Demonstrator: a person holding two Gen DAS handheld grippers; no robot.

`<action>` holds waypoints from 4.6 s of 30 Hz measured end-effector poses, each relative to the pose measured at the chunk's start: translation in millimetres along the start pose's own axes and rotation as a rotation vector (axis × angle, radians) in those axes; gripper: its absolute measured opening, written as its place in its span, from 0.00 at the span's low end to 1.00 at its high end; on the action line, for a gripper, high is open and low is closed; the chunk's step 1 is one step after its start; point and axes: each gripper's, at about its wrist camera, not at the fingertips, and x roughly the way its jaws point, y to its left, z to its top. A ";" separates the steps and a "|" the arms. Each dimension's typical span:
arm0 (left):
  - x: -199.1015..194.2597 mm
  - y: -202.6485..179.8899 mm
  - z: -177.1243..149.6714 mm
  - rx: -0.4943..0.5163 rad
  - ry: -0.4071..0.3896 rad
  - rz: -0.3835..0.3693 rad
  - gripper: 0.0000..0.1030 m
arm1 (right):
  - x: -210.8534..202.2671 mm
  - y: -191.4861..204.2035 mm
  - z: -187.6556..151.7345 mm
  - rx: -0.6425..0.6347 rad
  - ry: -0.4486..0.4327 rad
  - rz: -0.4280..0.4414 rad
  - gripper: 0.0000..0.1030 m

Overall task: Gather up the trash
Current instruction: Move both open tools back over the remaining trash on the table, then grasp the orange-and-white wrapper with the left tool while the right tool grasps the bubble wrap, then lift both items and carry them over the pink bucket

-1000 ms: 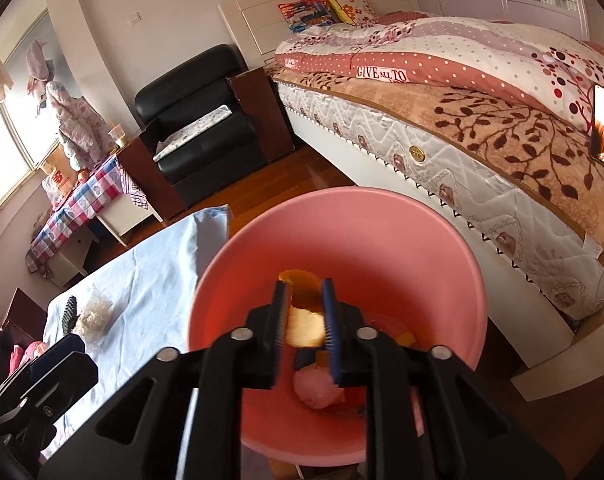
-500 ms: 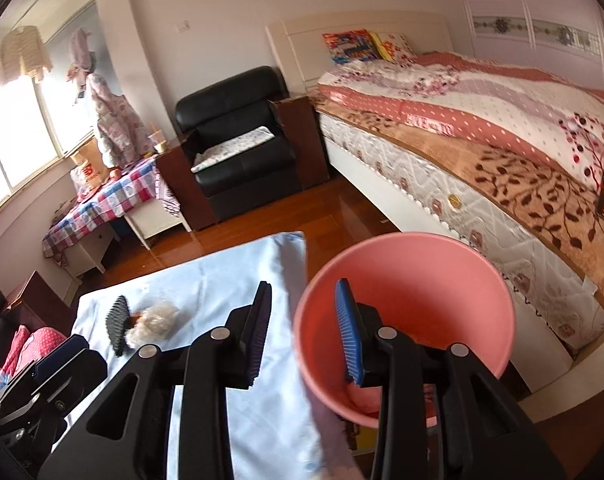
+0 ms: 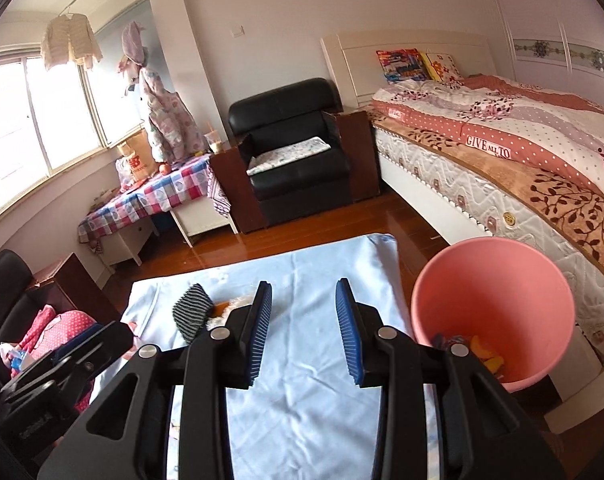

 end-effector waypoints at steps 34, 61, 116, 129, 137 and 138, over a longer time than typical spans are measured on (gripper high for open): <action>-4.6 103.8 -16.3 -0.134 0.050 0.197 0.59 | 30.8 66.1 -33.7 -0.091 0.063 0.029 0.33; 57.1 228.5 -35.9 -0.357 0.145 0.307 0.59 | 118.0 38.0 -37.2 -0.018 0.208 0.068 0.33; 66.3 142.0 -43.9 -0.215 0.157 0.168 0.36 | 114.6 51.5 -62.6 -0.102 0.300 0.155 0.25; 73.5 70.8 -43.8 -0.101 0.175 0.145 0.37 | 65.8 7.6 -60.1 -0.075 0.220 0.110 0.25; 89.3 15.6 -43.7 -0.019 0.190 0.110 0.37 | 39.7 -44.1 -55.2 -0.021 0.178 0.024 0.25; 91.8 9.3 -43.5 -0.010 0.192 0.105 0.37 | 37.0 -51.3 -54.5 -0.012 0.177 0.012 0.25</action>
